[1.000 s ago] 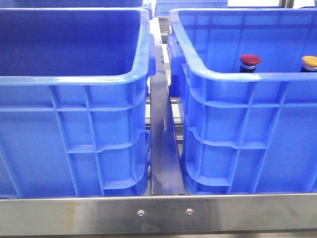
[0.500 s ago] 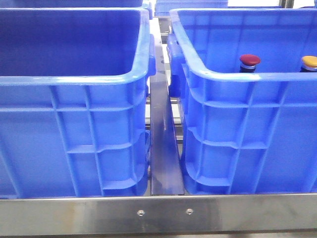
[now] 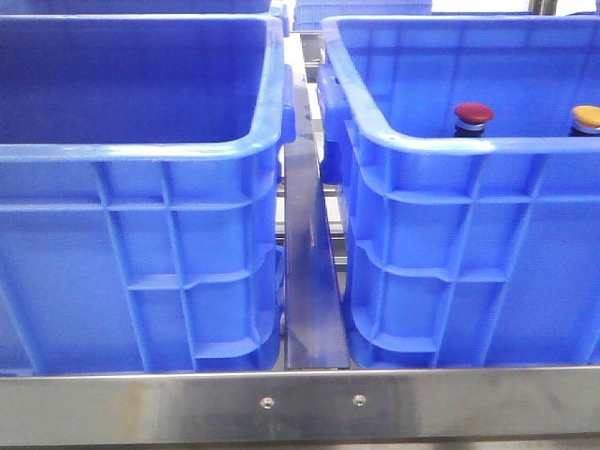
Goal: Pick red and yellow buttons and place in box
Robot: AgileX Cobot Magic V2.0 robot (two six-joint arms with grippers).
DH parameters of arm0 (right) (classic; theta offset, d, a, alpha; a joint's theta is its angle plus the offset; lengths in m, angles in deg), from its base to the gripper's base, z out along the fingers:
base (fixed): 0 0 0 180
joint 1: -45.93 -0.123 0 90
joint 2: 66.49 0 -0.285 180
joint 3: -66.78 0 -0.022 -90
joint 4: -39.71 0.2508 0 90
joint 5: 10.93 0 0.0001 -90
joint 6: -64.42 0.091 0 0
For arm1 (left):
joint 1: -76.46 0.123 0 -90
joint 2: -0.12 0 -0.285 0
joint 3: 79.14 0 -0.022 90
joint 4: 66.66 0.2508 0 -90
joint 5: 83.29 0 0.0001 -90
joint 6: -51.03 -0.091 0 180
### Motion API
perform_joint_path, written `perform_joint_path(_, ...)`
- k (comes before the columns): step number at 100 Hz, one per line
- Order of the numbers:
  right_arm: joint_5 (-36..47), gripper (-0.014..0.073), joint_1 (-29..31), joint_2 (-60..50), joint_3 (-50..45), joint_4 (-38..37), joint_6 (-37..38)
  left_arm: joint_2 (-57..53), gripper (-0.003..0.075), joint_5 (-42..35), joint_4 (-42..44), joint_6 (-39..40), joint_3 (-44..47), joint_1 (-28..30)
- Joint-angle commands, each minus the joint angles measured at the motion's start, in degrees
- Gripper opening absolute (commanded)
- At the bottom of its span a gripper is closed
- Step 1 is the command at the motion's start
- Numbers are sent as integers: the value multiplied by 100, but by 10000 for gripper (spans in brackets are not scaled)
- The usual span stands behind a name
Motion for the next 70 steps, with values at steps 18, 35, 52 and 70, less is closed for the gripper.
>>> perform_joint_path(18, 101, -102, 5, 66, 144, 210, -46, 52, -20, -485, -41, 41, -165, 18)
perform_joint_path(35, 101, -102, 5, 66, 144, 210, -46, 52, -20, -485, -41, 41, -165, 18)
perform_joint_path(52, 101, -102, 5, 66, 144, 210, -46, 52, -20, -475, -25, 41, -165, 18)
perform_joint_path(70, 101, -102, 5, 66, 144, 210, -46, -20, -20, -795, 807, 861, 144, 129)
